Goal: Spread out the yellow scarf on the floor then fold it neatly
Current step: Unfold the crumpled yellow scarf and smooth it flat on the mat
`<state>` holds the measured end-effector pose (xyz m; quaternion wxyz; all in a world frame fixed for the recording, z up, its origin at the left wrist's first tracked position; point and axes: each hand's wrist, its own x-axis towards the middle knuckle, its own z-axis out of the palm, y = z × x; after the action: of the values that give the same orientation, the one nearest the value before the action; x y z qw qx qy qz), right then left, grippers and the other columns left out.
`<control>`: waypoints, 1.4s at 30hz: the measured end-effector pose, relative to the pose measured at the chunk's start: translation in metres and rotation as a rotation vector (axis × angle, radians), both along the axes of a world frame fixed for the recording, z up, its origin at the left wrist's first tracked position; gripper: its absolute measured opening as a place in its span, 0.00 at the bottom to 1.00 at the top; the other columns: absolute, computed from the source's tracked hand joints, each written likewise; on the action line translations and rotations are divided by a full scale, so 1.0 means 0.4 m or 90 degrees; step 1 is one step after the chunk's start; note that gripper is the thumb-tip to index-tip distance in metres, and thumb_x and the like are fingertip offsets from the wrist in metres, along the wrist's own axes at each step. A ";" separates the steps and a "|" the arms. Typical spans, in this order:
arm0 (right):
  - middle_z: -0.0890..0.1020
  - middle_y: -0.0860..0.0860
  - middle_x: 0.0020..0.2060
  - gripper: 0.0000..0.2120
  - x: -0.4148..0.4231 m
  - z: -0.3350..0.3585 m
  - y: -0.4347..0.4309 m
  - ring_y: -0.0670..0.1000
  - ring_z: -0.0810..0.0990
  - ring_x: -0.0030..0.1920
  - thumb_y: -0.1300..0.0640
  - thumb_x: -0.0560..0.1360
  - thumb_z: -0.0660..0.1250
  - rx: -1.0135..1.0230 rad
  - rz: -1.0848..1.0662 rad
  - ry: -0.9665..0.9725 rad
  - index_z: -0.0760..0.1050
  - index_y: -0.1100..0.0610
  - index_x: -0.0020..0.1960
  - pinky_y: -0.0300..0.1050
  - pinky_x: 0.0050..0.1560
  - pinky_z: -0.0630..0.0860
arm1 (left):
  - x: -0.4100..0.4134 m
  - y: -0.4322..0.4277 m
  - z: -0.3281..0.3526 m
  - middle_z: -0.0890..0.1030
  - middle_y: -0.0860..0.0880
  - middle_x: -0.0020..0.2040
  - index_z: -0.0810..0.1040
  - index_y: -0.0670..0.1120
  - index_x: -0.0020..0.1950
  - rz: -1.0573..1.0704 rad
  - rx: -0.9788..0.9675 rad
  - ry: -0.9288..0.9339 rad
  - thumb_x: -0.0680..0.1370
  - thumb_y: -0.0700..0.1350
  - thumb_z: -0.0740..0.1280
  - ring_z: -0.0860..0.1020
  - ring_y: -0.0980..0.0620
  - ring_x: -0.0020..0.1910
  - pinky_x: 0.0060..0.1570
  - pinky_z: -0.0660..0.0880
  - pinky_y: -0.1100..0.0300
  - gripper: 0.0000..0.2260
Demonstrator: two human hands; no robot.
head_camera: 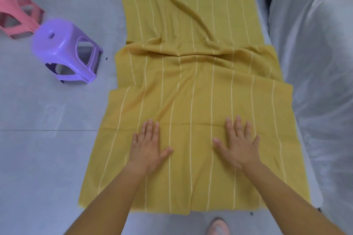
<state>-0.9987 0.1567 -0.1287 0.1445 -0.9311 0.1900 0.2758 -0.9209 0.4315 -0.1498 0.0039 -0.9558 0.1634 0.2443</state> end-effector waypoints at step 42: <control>0.34 0.49 0.75 0.36 0.432 0.111 0.528 0.58 0.39 0.75 0.29 0.72 0.47 0.024 -0.746 0.061 0.35 0.37 0.74 0.66 0.70 0.49 | 1.111 -0.042 0.276 0.38 0.51 0.77 0.28 0.58 0.71 -0.692 -0.012 0.016 0.65 0.71 0.32 0.41 0.45 0.76 0.72 0.50 0.44 0.37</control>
<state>-0.8260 0.3679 -0.0843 0.2804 -0.6548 0.6742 0.1951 -0.4766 0.4146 -0.0396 0.1187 -0.7308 0.6361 0.2172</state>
